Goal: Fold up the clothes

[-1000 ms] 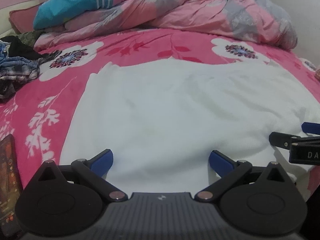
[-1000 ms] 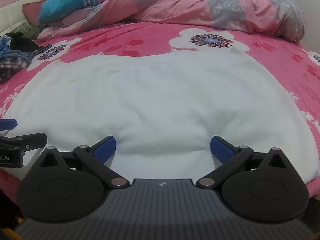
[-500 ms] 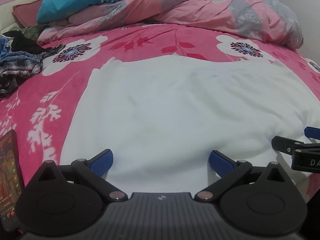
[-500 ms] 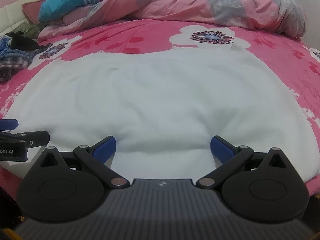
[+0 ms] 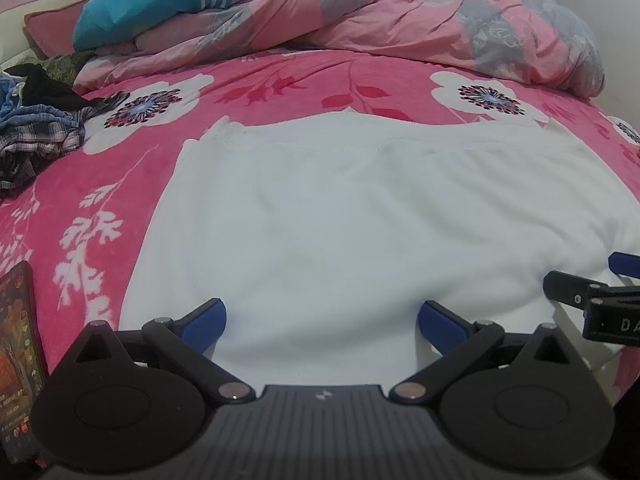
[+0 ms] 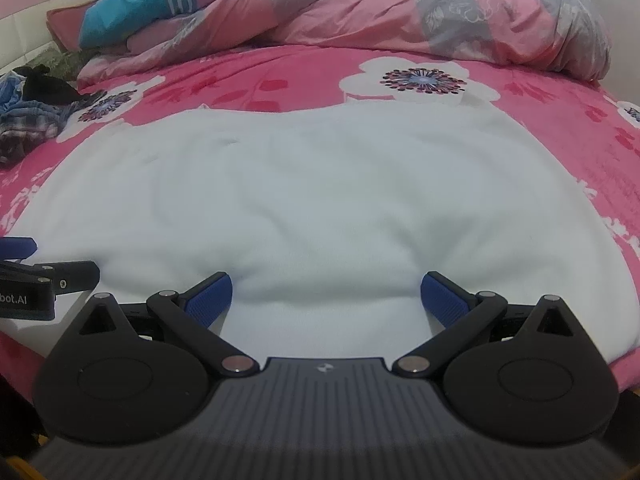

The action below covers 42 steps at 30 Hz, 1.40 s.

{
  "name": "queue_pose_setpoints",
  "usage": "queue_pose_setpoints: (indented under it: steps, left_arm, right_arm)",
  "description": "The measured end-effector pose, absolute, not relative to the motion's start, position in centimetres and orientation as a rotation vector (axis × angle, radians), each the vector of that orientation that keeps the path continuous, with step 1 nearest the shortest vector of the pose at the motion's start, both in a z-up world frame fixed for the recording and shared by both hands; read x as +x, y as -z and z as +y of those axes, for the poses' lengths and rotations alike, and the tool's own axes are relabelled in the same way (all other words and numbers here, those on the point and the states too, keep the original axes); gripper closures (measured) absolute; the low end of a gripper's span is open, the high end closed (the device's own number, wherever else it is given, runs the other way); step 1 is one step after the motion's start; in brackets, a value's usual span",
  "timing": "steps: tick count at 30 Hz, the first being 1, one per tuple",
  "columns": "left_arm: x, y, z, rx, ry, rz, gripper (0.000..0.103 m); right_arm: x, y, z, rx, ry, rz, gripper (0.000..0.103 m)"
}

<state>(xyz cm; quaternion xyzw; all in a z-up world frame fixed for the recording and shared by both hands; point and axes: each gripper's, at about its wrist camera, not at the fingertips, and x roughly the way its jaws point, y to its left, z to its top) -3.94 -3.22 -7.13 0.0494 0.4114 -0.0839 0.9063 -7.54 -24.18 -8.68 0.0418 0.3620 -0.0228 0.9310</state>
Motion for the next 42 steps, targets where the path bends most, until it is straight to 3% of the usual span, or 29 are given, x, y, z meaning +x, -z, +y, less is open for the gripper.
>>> queue_pose_setpoints:
  steps: [22,42]
  left_arm:
    - [-2.7,4.7,-3.7,0.147,0.153,0.796,0.000]
    - [0.3,6.9,-3.8,0.088,0.160,0.890,0.000]
  right_arm:
    - [-7.6,8.8,-23.9,0.063,0.058,0.743,0.001]
    - [-8.0,8.9,-23.6,0.037,0.051,0.717,0.001]
